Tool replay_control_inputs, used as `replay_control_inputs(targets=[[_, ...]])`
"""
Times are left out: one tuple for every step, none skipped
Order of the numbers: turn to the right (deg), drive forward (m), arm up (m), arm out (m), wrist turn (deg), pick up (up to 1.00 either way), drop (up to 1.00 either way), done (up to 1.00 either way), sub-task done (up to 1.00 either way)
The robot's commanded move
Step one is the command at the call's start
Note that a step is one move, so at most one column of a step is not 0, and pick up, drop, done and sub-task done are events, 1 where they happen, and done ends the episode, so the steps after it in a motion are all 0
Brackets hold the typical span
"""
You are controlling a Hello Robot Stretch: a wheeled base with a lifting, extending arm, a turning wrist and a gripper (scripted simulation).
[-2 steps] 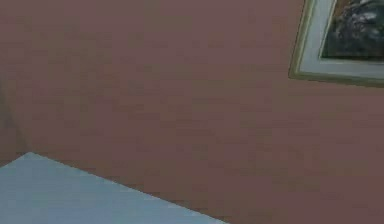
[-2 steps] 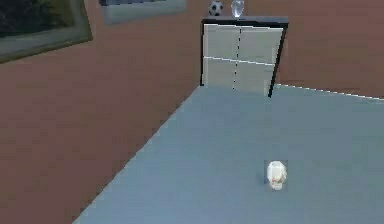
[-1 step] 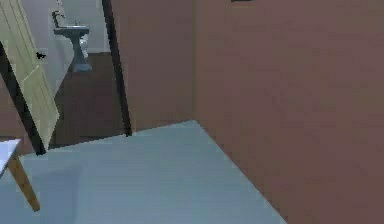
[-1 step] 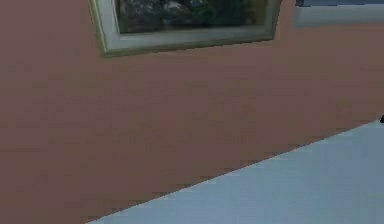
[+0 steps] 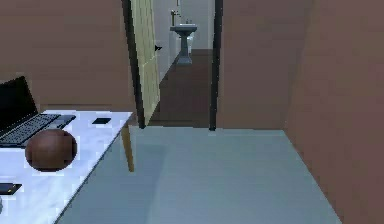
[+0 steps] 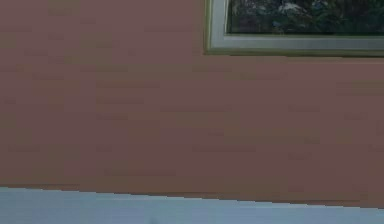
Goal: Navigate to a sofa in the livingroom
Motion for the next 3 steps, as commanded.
replay_control_inputs(targets=[[0.0,1.0,0.0,0.0,0.0,0.0,0.0,0.0,0.0],[0.0,0.8,0.0,0.0,0.0,0.0,0.0,0.0,0.0],[-15.0,0.0,0.0,0.0,0.0,0.0,0.0,0.0,0.0]])
